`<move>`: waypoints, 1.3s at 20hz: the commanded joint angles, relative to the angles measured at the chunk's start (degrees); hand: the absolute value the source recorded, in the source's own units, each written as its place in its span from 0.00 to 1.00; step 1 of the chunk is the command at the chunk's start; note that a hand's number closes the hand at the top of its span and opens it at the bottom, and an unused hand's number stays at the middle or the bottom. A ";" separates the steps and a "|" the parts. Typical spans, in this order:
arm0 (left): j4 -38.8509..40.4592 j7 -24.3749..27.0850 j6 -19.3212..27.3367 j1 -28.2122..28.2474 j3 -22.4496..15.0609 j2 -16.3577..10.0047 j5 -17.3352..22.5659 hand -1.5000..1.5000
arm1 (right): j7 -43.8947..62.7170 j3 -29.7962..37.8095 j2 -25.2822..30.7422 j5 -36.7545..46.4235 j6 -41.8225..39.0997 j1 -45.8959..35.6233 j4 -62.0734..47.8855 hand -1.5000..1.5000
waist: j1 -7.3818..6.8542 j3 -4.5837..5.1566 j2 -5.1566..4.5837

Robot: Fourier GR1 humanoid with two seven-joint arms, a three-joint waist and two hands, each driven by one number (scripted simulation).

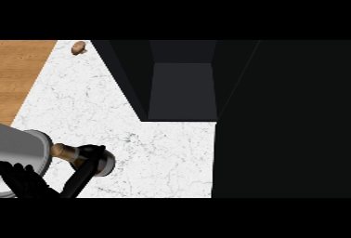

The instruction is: Pick up the wine, place it into the cabinet and close the cabinet

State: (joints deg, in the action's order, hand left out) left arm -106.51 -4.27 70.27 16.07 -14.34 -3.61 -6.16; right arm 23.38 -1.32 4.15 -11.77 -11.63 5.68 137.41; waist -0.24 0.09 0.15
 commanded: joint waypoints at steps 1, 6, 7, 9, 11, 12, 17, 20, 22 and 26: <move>5.93 12.37 -2.85 -1.08 3.14 3.43 9.40 0.00 | 2.28 -2.23 -1.77 1.72 2.39 0.31 3.59 0.00 | -0.01 0.05 0.02; 10.69 22.87 -8.14 -1.73 7.30 3.56 21.92 0.00 | 4.63 -0.76 -0.47 -0.74 2.16 -1.36 4.61 0.00 | 0.00 0.03 -0.01; 10.04 22.21 -10.96 -1.06 8.11 3.57 21.83 0.00 | 1.41 5.37 1.86 -5.02 -0.14 -5.64 -3.35 0.00 | -0.11 -0.03 -0.11; 12.40 30.42 -9.79 0.85 6.05 3.59 28.61 0.00 | 2.81 2.23 0.69 -2.90 0.58 -3.23 -0.01 0.00 | -0.05 -0.02 -0.05; 16.89 33.91 -15.98 0.50 11.01 3.60 32.32 0.00 | 0.99 0.49 -0.20 0.31 0.18 -1.30 -0.59 0.00 | -0.02 -0.02 -0.06; 21.66 37.30 -16.83 -2.03 10.99 3.60 36.12 0.00 | 2.89 2.08 0.42 -1.33 1.40 -4.34 -0.44 0.00 | -0.05 0.03 -0.08; 28.88 47.86 -20.06 -1.64 9.71 3.61 44.11 0.00 | 2.40 0.87 -0.32 -0.84 0.58 -2.19 0.30 0.00 | 0.04 -0.01 -0.11; 30.86 45.01 -22.93 -3.47 13.37 3.61 42.32 0.00 | 2.89 -1.29 -1.25 1.72 0.62 1.19 4.82 0.00 | 0.30 -0.06 -0.10; 29.32 45.14 -19.75 -4.38 9.86 3.61 42.90 0.00 | 0.23 1.30 -0.51 -2.34 -2.12 3.03 2.87 0.00 | 0.33 -0.09 -0.10; 33.55 50.58 -22.44 -3.08 9.58 3.61 47.04 0.00 | 0.88 -2.11 -3.03 4.01 2.27 -2.49 0.39 0.00 | 0.13 -0.07 -0.11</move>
State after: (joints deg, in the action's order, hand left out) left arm -73.98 42.96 47.93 11.58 -3.51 -0.02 38.41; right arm 23.44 -1.56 2.71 -10.30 -11.61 4.84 137.26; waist -0.02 0.02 0.03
